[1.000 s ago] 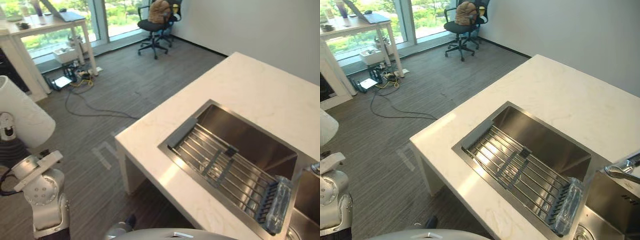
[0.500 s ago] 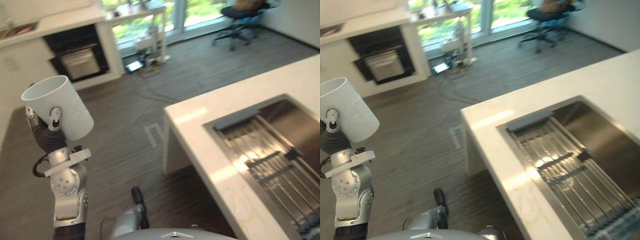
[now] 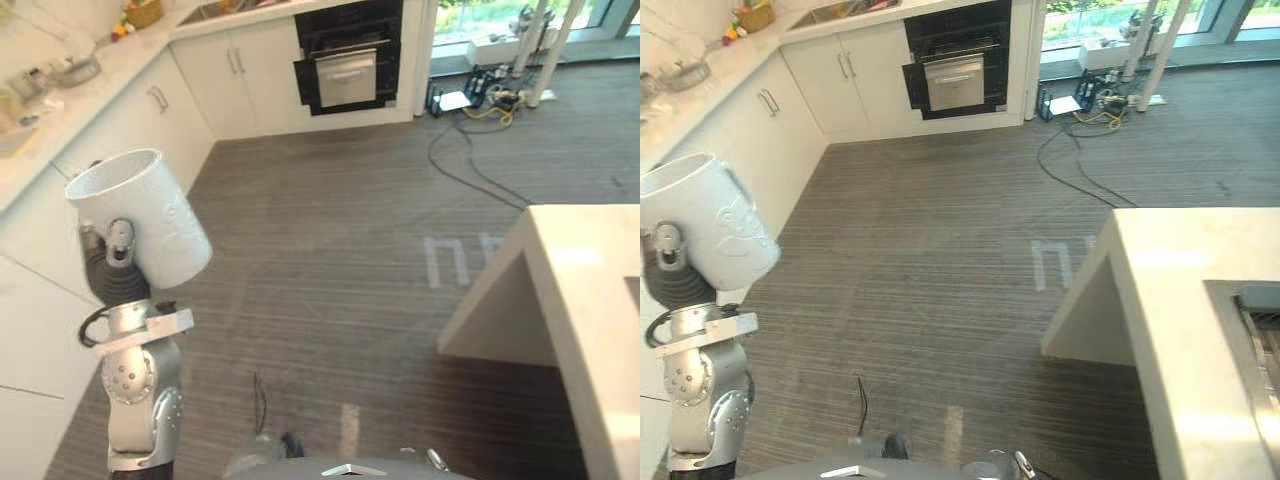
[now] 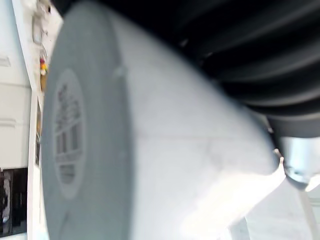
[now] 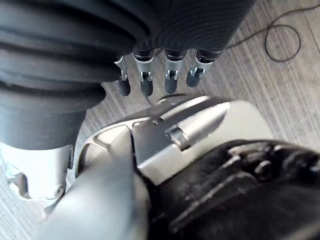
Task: Walk over to the sink, pick up the cup, carry it to the dishwasher, place the cup inside the dishwasher, then close the dishwasher door
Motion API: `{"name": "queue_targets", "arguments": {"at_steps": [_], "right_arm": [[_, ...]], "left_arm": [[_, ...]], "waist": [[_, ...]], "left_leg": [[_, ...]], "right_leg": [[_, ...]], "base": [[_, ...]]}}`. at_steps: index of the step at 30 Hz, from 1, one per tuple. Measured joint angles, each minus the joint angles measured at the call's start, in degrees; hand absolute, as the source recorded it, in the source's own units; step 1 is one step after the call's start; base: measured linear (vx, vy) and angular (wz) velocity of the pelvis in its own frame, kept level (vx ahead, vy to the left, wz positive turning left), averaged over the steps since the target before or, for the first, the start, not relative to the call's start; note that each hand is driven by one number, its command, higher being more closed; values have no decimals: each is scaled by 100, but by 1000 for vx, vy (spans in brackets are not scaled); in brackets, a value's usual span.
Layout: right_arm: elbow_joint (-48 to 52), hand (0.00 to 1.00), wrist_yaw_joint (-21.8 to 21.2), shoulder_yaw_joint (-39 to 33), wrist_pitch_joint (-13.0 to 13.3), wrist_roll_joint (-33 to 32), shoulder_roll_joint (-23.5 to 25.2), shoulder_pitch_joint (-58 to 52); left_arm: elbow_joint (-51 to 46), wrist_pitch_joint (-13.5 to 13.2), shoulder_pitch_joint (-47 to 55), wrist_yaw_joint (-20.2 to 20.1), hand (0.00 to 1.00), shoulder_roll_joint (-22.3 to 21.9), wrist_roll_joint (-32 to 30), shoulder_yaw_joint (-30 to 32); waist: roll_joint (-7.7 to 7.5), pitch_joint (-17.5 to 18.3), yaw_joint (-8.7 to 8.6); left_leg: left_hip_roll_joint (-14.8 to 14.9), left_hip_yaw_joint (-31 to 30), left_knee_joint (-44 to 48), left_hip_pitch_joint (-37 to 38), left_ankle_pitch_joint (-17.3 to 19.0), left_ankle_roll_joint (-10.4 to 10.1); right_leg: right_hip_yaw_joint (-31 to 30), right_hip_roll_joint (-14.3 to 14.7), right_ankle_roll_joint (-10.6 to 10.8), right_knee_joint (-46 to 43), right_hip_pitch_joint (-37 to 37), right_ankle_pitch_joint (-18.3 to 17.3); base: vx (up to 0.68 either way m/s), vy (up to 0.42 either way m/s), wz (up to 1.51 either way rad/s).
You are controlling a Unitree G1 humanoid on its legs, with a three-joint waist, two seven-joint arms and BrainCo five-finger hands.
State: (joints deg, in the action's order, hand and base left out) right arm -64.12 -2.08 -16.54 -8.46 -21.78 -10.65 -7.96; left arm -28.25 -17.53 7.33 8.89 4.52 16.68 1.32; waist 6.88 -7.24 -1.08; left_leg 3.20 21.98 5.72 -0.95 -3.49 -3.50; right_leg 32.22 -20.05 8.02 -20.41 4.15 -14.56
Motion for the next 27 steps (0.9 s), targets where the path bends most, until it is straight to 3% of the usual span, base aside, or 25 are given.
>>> {"name": "queue_targets", "arguments": {"at_steps": [1, 3, 5, 6, 9, 10, 11, 12, 13, 14, 19, 21, 27], "right_arm": [[-26, 0, -26, 7, -21, 15, -33, 15], [-31, 0, -24, 15, -16, -55, 37, 37], [-25, 0, -14, 70, 10, -206, 168, 41], [-19, 0, -13, 85, 16, -233, 186, 42], [26, 0, 25, 65, 65, -364, 287, -27], [26, 0, 28, 60, 63, -446, 292, -71], [18, 0, 33, 43, 73, -590, 290, -113], [18, 0, 17, 67, 70, -665, 314, -129], [12, 0, 6, 77, 57, -697, 344, -116], [-12, 0, -37, 127, -14, -701, 383, -121], [14, 0, -46, 527, -175, -696, 139, 43], [16, 0, -42, 558, -182, -736, 115, 31], [12, 0, -41, 655, -324, -757, 118, 76]], "left_arm": [[27, 122, -11, -53, 100, 1, 9, -164], [119, 253, -69, -125, 100, 0, 92, -372], [298, 458, -185, -233, 100, 33, 259, -641], [343, 494, -185, -257, 100, 46, 341, -721], [758, 655, -421, -427, 100, 250, 534, -1367], [829, 659, -467, -482, 100, 251, 566, -1464], [960, 658, -512, -594, 100, 219, 571, -1562], [1050, 657, -519, -685, 100, 242, 570, -1524], [1082, 657, -519, -704, 100, 263, 568, -1508], [1129, 669, -500, -699, 100, 318, 561, -1442], [1139, 894, -550, -654, 100, 483, 549, -1496], [1146, 1009, -728, -668, 100, 481, 544, -1508], [1157, 1015, -962, -652, 100, 534, 545, -1485]], "waist": [[27, 38, 2], [21, 49, 8], [-244, 20, 48], [-306, 32, 58], [-400, 64, -42], [-397, 73, -62], [-379, 106, -91], [-457, 141, -78], [-525, 143, -40], [-702, 161, 5], [-558, 207, 27], [-515, 240, -144], [-612, 268, -165]], "left_leg": [[-66, -15, -264, 17, -137, 71], [-76, -118, -520, 69, -269, 130], [-142, -215, -701, 285, -305, 120], [-173, -253, -701, 309, -304, 121], [-281, -846, -684, 321, -289, 210], [-268, -997, -688, 322, -289, 233], [-247, -1255, -696, 314, -294, 250], [-288, -1354, -717, 313, -318, 248], [-340, -1371, -738, 337, -334, 237], [-440, -1377, -882, 476, -360, 166], [-197, -1066, -1072, 552, -539, 70], [-61, -1037, -1073, 552, -564, 5], [142, -919, -1073, 579, -536, -77]], "right_leg": [[129, 89, 92, 360, 111, 302], [263, 260, 57, 759, 299, 710], [202, 290, -33, 802, 492, 823], [79, 278, -64, 732, 493, 837], [-1284, 313, -565, -39, 303, 919], [-1482, 332, -671, -258, 240, 945], [-1929, 505, -589, -270, 181, 448], [-2053, 638, -523, 177, 178, 326], [-2064, 652, -545, 388, 148, 452], [-2072, 625, -405, 531, 121, 570], [-2235, 880, -128, 1315, 246, 570], [-2236, 1035, -164, 1489, 303, 671], [-2294, 1240, -177, 1800, 398, 883]], "base": [[54, 124, 25], [74, 93, 27], [52, 101, 18], [37, 90, 22], [42, 75, 81], [23, -6, 115], [-1, -33, 104], [-11, -37, 84], [-21, -73, 47], [-1, -105, 9], [-57, -90, -45], [-44, -84, -16], [-17, -55, -12]]}}
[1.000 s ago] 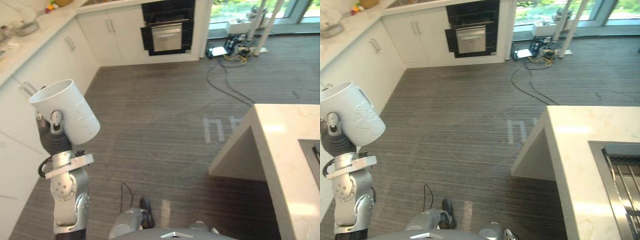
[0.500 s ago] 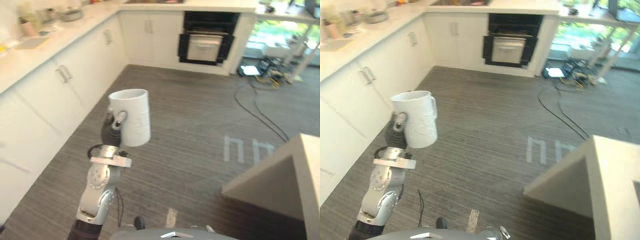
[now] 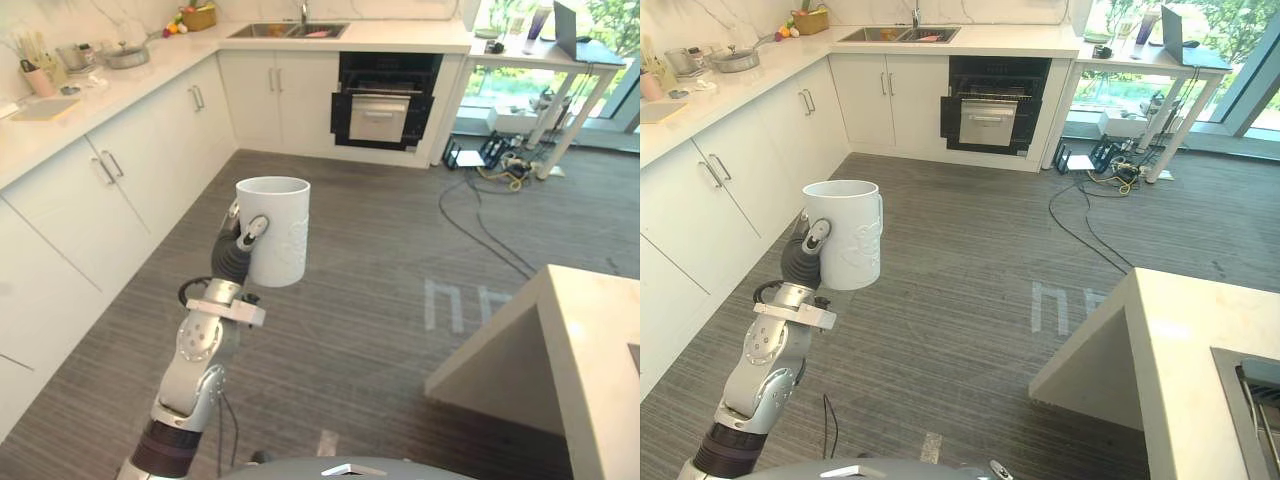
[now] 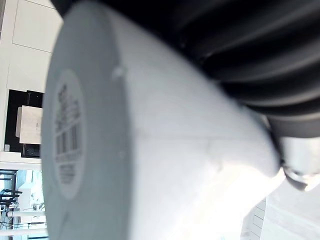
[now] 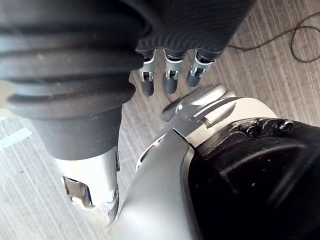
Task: Walk over to the sink, pick up the cup, carry it to the dishwasher, place the cup inside the dishwasher, then close the dishwasher door
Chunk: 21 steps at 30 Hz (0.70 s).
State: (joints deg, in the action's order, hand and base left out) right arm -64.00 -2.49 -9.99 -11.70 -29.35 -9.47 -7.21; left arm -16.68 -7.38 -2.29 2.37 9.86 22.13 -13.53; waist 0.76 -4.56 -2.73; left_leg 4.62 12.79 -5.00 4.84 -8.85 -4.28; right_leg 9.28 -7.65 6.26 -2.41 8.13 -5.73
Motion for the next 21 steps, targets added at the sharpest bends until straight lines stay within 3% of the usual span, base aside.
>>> {"name": "queue_targets", "arguments": {"at_steps": [5, 6, 12, 18, 21], "right_arm": [[-2, 0, -9, 25, -48, 24, 55, 22], [-2, 0, -239, 80, 25, 58, 190, 142], [-3, 0, -249, 79, 25, 56, 190, 89], [4, 0, -585, 19, 84, -287, 222, -36], [1, 0, -625, -262, 153, -592, 300, -131]], "left_arm": [[197, 2, -7, 23, 100, 64, -1, 1], [447, 1, -10, 128, 100, 264, -105, 14], [534, -2, -10, 125, 100, 240, -103, 48], [1463, -17, 284, 339, 100, -28, 19, 538], [1786, -8, 427, 429, 100, -210, 32, 695]], "waist": [[-85, 56, -39], [-306, 53, -93], [-304, 52, -91], [-319, 29, -78], [-376, -25, -55]], "left_leg": [[3, 129, 1, 40, 20, -36], [-21, 280, 0, 203, 113, -98], [-22, 279, 1, 196, 113, -98], [-19, 291, 28, 174, 183, -67], [-54, 335, 219, 105, 397, 2]], "right_leg": [[-102, 12, -10, 171, 53, 102], [-98, 4, -65, 384, 218, 212], [-95, 7, -66, 390, 217, 212], [-69, 15, -91, 450, 220, 220], [173, -138, -283, -9, 63, -11]], "base": [[18, -8, -13], [13, 3, -3], [0, 0, 0], [0, 0, 0], [27, 25, 8]]}}
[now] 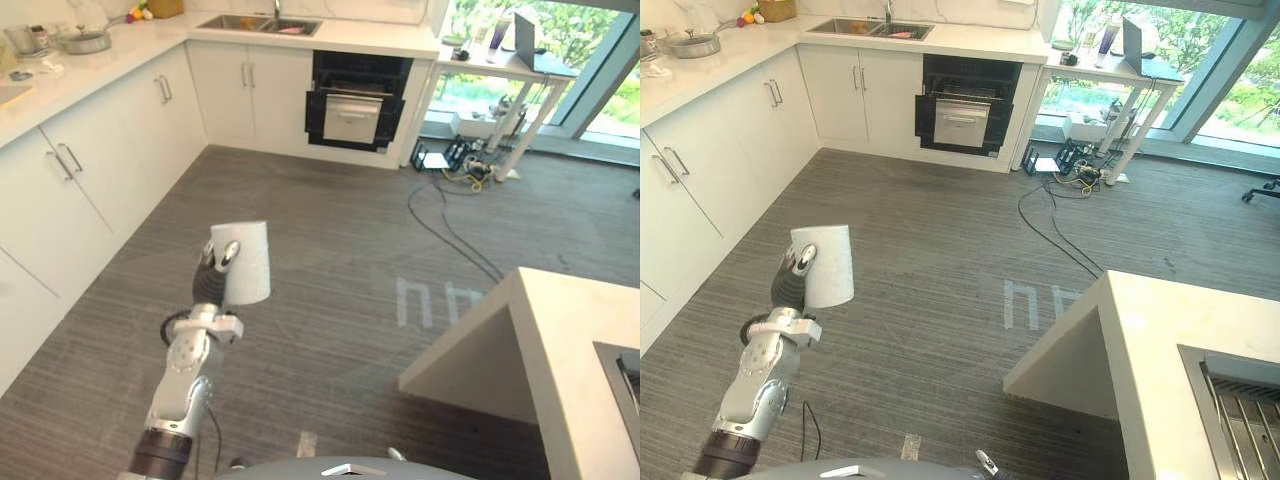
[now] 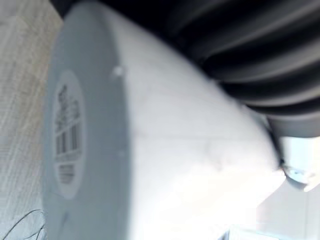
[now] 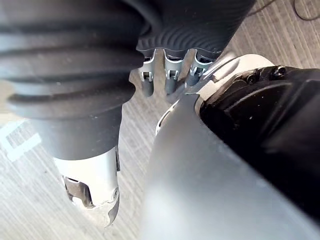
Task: Walk over to the sink, pick up the cup, carry it to the dishwasher, place the cup inside the dishwasher, then close the dishwasher door
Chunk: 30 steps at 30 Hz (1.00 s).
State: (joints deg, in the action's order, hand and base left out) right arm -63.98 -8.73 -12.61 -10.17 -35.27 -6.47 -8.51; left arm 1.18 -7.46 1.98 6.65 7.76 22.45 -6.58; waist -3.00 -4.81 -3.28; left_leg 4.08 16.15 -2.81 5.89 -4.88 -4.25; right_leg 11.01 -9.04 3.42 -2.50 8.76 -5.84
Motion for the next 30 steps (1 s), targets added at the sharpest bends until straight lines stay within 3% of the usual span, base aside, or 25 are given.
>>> {"name": "queue_targets", "arguments": {"at_steps": [2, 3, 4, 5, 6, 7, 8, 9, 11, 12, 14, 15, 16, 17, 18, 19, 20, 22, 23, 24, 26, 27, 28, 29, 30], "right_arm": [[4, 0, 8, -341, 38, -43, 149, -8], [3, 0, 17, -460, 47, -41, 116, -105], [21, 0, 22, -471, 53, -41, 91, -102], [87, 0, 5, -514, 74, -46, 121, -79], [191, 0, -52, -575, 150, -74, 177, -154], [231, 0, -82, -578, 175, -92, 186, -172], [243, 0, -111, -566, 258, -95, 242, -222], [350, 0, -111, -558, 309, -98, 344, -235], [485, 0, -107, -561, 453, -109, 442, -289], [601, 0, -61, -540, 567, -143, 427, -315], [930, 0, 63, -387, 822, -137, 429, -426], [979, 0, 101, -320, 930, -132, 425, -419], [1142, 0, 195, -188, 1106, -26, 432, -459], [1235, 0, 207, -88, 1267, 44, 351, -499], [1355, 0, 239, -95, 1326, 92, 292, -490], [1631, 0, 288, -93, 1443, 125, 229, -477], [1960, 0, 298, -68, 1579, 169, 234, -465], [2391, 0, 308, 108, 1674, 196, 253, -461], [2751, 0, 316, 266, 1674, 199, 255, -469], [2911, 0, 322, 327, 1669, 197, 259, -489], [3472, 0, 419, 365, 1688, 200, 364, -578], [3640, 0, 463, 417, 1693, 208, 355, -656], [3886, 0, 562, 579, 1741, 261, 307, -667], [4035, 0, 581, 592, 1757, 297, 307, -683], [4092, 0, 594, 616, 1803, 289, 297, -650]], "left_arm": [[-26, 33, -44, 42, 100, -63, -2, -48], [-37, 71, -100, 50, 100, -185, -4, -76], [-29, 76, -121, 68, 100, -224, -5, -78], [14, 107, -141, 92, 100, -222, -5, -115], [15, 178, -160, 193, 100, -205, -3, -263], [16, 178, -165, 205, 100, -234, -2, -290], [38, 175, -189, 214, 100, -222, 19, -302], [87, 171, -269, 204, 100, -199, 58, -304], [109, 167, -395, 166, 100, -199, 47, -314], [110, 167, -456, 129, 100, -197, 27, -343], [25, 175, -477, 64, 100, -157, -19, -477], [-44, 179, -463, 37, 100, -135, -19, -523], [-160, 187, -427, 6, 100, -78, -18, -592], [-266, 185, -303, -53, 100, -97, -15, -600], [-272, 186, -241, -92, 100, -168, -17, -626], [-289, 186, -226, -155, 100, -236, -17, -729], [-333, 186, -254, -224, 100, -268, -17, -747], [-395, 183, -271, -243, 100, -347, -27, -726], [-420, 182, -224, -244, 100, -434, -79, -762], [-457, 179, -194, -243, 100, -455, -141, -779], [-704, 141, -138, -236, 100, -493, -308, -873], [-829, 69, -49, -228, 100, -546, -312, -857], [-992, 35, 146, -217, 100, -646, -304, -733], [-1038, 28, 241, -208, 100, -722, -298, -648], [-1043, 28, 322, -207, 100, -736, -289, -537]], "waist": [[-179, -148, 11], [-112, -258, 3], [-112, -349, 14], [-126, -407, -4], [-63, -448, -49], [-18, -499, -68], [-42, -500, -107], [-76, -500, -134], [-68, -541, -166], [9, -600, -191], [-17, -652, -221], [-56, -709, -207], [-231, -772, -163], [-222, -770, -163], [-110, -762, -171], [202, -705, -179], [336, -689, -204], [384, -663, -190], [298, -661, -190], [289, -654, -190], [296, -654, -194], [328, -636, -160], [432, -587, -106], [543, -560, -78], [557, -568, -14]], "left_leg": [[-125, 154, 1028, -330, 613, 303], [-123, 131, 1413, -332, 1081, 358], [-119, 133, 1582, -341, 1213, 364], [-130, 107, 1751, -308, 1370, 403], [-192, -38, 1781, -128, 1503, 513], [-193, -84, 1778, -64, 1542, 547], [-147, -238, 1756, 28, 1605, 577], [-126, -405, 1657, 54, 1610, 577], [-127, -653, 1421, 175, 1593, 604], [-92, -753, 1267, 284, 1575, 633], [-152, -857, 1105, 482, 1644, 520], [-177, -862, 1105, 619, 1713, 451], [-269, -899, 1190, 913, 1937, 310], [-276, -957, 1233, 1164, 2179, 181], [-117, -957, 1250, 1206, 2316, 153], [152, -947, 1252, 1268, 2495, 157], [320, -983, 1204, 1375, 2620, 216], [408, -1009, 1327, 1516, 2506, 120], [500, -1032, 1919, 1423, 2275, -11], [554, -1038, 2258, 1337, 2196, 23], [807, -1316, 4182, 534, 1382, -499], [930, -1388, 5024, 125, 556, -659], [1150, -1395, 6094, -420, 51, -571], [1249, -1338, 6795, -844, 302, -473], [1259, -1176, 7138, -1162, 628, -200]], "right_leg": [[118, -347, -16, -784, -211, -481], [383, -533, -100, -1706, -379, -478], [418, -685, -119, -2416, -616, -474], [436, -885, -436, -3420, -989, -292], [41, -999, -722, -4582, -1550, 399], [-162, -936, -550, -4887, -1741, 350], [-299, -665, -295, -5007, -1958, -175], [-300, -370, -189, -4552, -2083, -443], [-321, 61, -95, -3295, -2289, -445], [-466, 344, 2, -2039, -2324, -52], [-553, 415, 178, -433, -2274, 630], [-547, 395, 164, -248, -2271, 686], [-487, 310, 179, -203, -2210, 492], [-347, 271, 65, -435, -2194, 951], [-220, 346, 43, -623, -2233, 1030], [-201, 570, 32, -974, -2357, 1024], [-253, 760, -118, -1460, -2522, 923], [-221, 851, -524, -2118, -2669, 535], [-122, 850, -629, -2438, -2591, 156], [-69, 857, -678, -2459, -2485, 50], [22, 970, -725, -2398, -2060, -278], [-29, 1087, -761, -2301, -1842, -389], [-117, 1290, -863, -2080, -1525, -460], [-187, 1416, -921, -1958, -1285, -532], [-293, 1448, -987, -1836, -1045, -599]], "base": [[70, 107, 31], [101, 117, 23], [52, 139, 15], [30, 157, 28], [53, 166, 37], [185, 146, 46], [214, 75, 55], [238, 41, 64], [262, -62, 65], [288, -93, 56], [317, -129, 46], [418, -215, 37], [467, -259, 17], [489, -251, 14], [518, -231, 10], [582, -277, 17], [566, -297, 16], [368, -247, 0], [359, -279, -6], [425, -320, 9], [367, -226, 15], [404, -129, -16], [519, -92, -32], [449, -29, -43], [445, -24, -46]]}}
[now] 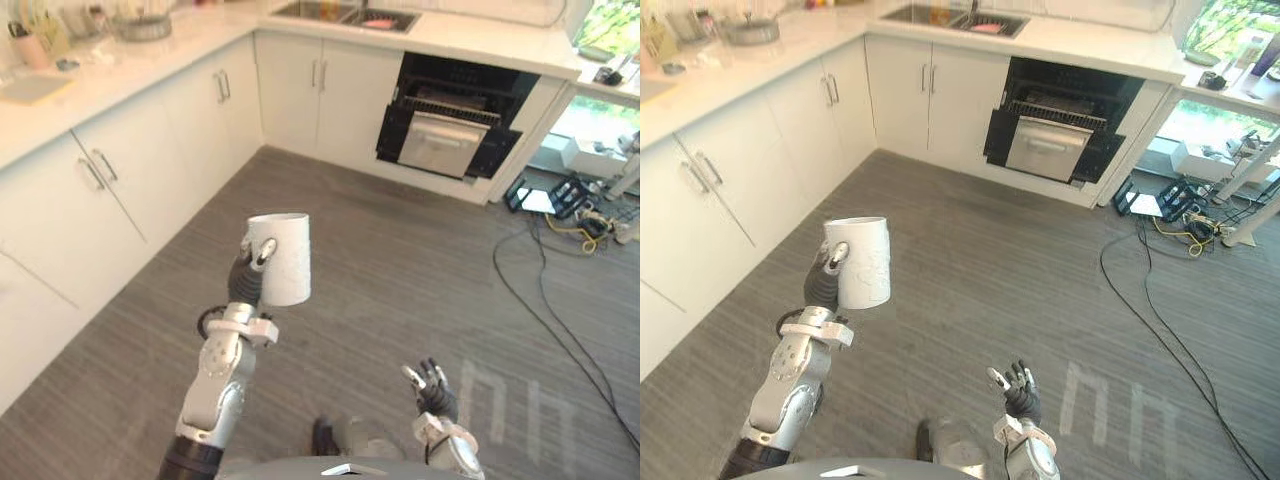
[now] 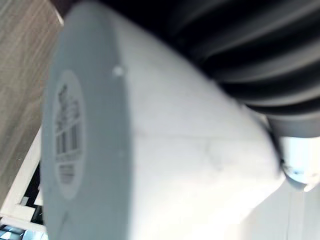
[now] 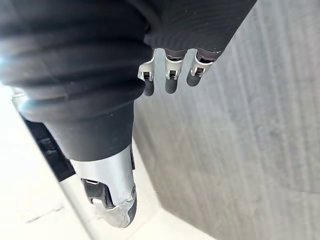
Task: Walk over to the sink, pick up the cup, carry it to the dishwasher, place the cup inside the dishwasher, then close the dishwasher door
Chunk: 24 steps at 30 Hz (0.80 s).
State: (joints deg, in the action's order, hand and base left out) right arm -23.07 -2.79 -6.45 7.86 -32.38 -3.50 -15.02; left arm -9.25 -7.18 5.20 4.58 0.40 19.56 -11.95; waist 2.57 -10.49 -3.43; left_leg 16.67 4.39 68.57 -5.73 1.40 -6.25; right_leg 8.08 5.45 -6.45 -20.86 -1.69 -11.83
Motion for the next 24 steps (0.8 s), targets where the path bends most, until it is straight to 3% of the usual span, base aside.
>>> {"name": "queue_targets", "arguments": {"at_steps": [1, 2, 4, 5, 6, 7, 9, 10, 12, 13, 14, 15, 16, 17, 19, 20, 22, 23, 24], "right_arm": [[22, 0, 29, 98, 28, -9, -27, 47], [30, 0, 22, 192, 34, -83, -63, 146], [20, 0, 25, 197, 32, -102, -54, 442], [-11, 0, 34, 200, 32, -102, -56, 630], [-51, 0, 44, 205, 33, -101, -101, 758], [-62, 0, 51, 227, 33, -101, -145, 795], [-204, 0, 92, 316, 30, -95, -322, 848], [-465, 0, 119, 394, 17, -95, -399, 894], [-954, 0, 191, 421, -170, -82, -375, 1003], [-1169, 0, 203, 340, -270, -24, -373, 993], [-1393, 0, 205, 289, -339, 64, -359, 997], [-1602, 0, 209, 273, -389, 107, -330, 970], [-1733, 0, 210, 213, -428, 126, -274, 910], [-1887, 0, 215, 170, -428, 132, -215, 848], [-1892, 0, 215, 169, -416, 133, -166, 803], [-1884, 0, 215, 184, -400, 133, -107, 734], [-1820, 0, 214, 175, -357, 132, -25, 608], [-1777, 0, 213, 117, -300, 138, -34, 551], [-1721, 0, 211, 95, -298, 168, -1, 430]], "left_arm": [[-2, -2, 91, 3, 100, 16, 12, 127], [-7, -42, 193, -4, 100, 21, 18, 286], [-26, -170, 224, -9, 100, 25, 18, 420], [-43, -201, 248, -10, 100, 6, 18, 478], [-114, -202, 311, -10, 100, -1, 18, 518], [-162, -202, 335, -12, 100, 0, 42, 533], [-168, -204, 331, -6, 100, 8, 55, 548], [-90, -214, 298, -5, 100, 51, 57, 564], [-52, -199, 267, -12, 100, 78, 174, 734], [-51, -196, 229, 9, 100, 51, 181, 859], [-48, -197, 208, 10, 100, 84, 171, 941], [-42, -197, 203, 7, 100, 146, 166, 973], [-42, -197, 179, 6, 100, 222, 158, 963], [-30, -197, 92, 16, 100, 303, 147, 944], [-19, -198, 27, 23, 100, 289, 142, 917], [22, -206, -55, 24, 100, 301, 82, 866], [158, -222, -245, 20, 100, 340, 39, 710], [166, -222, -289, -3, 100, 392, 26, 635], [185, -225, -289, -11, 100, 405, -25, 517]], "waist": [[-17, 2, 38], [-59, 24, 120], [-134, 53, 286], [-153, 49, 325], [-88, 70, 328], [-37, 62, 344], [104, 73, 355], [165, 148, 356], [-133, 235, 389], [-190, 232, 395], [-307, 207, 393], [-453, 222, 390], [-578, 249, 365], [-589, 220, 306], [-439, 150, 239], [-363, 160, 146], [-286, 132, -17], [-289, 101, -127], [-275, 49, -168]], "left_leg": [[-9, 267, -36, -290, 370, 340], [-83, 603, -688, -633, 745, 492], [-517, 740, -2777, -926, 958, 385], [-817, 644, -4450, -986, 666, 214], [-920, 608, -5625, -1047, 321, -49], [-901, 605, -5810, -1150, 286, -156], [-861, 693, -5907, -1304, 254, -162], [-902, 639, -5811, -1283, -229, 105], [-1127, 678, -5388, -1258, -430, 199], [-1223, 738, -5234, -1135, -418, 455], [-1367, 851, -5239, -894, -385, 697], [-1573, 943, -5288, -612, -249, 889], [-1784, 962, -5384, -343, -66, 1011], [-1956, 945, -5531, 120, 166, 1051], [-1956, 838, -5736, 593, 333, 1069], [-1945, 700, -5941, 890, 419, 1075], [-1881, 489, -6100, 1160, 569, 1042], [-1804, 402, -6106, 1307, 688, 1024], [-1747, 349, -6122, 1516, 853, 934]], "right_leg": [[-124, 0, -42, 188, 272, -20], [-280, -41, -47, 486, 545, -20], [-558, -187, 15, 720, 669, -56], [-719, -288, 74, 863, 817, -95], [-851, -295, 211, 1045, 1044, -96], [-916, -278, 272, 1143, 1167, -130], [-1058, -244, 462, 1320, 1608, -343], [-1150, -285, 533, 1274, 1851, -600], [-1157, -615, 530, 619, 1758, -839], [-955, -783, 650, -242, 1496, -770], [-826, -1003, 962, -1108, 1241, -624], [-712, -1279, 1438, -1993, 958, -290], [-657, -1598, 1610, -2731, 695, 268], [-408, -1915, 1294, -3711, 302, 426], [-77, -1952, 948, -4053, -91, 151], [85, -1848, 808, -3951, -518, -103], [130, -1547, 851, -3029, -1189, -320], [125, -1342, 953, -1711, -1446, -124], [131, -1187, 1076, -4, -1473, 514]], "base": [[416, -37, -61], [494, -22, -76], [434, 39, -75], [511, 102, -57], [533, 118, -53], [554, 164, -48], [524, 209, -43], [628, 286, -50], [692, 283, -44], [624, 230, -28], [614, 227, -25], [734, 261, -14], [706, 216, 2], [562, 162, 5], [478, 108, 4], [530, 50, 28], [435, -40, 51], [475, -110, 55], [495, -128, 44]]}}
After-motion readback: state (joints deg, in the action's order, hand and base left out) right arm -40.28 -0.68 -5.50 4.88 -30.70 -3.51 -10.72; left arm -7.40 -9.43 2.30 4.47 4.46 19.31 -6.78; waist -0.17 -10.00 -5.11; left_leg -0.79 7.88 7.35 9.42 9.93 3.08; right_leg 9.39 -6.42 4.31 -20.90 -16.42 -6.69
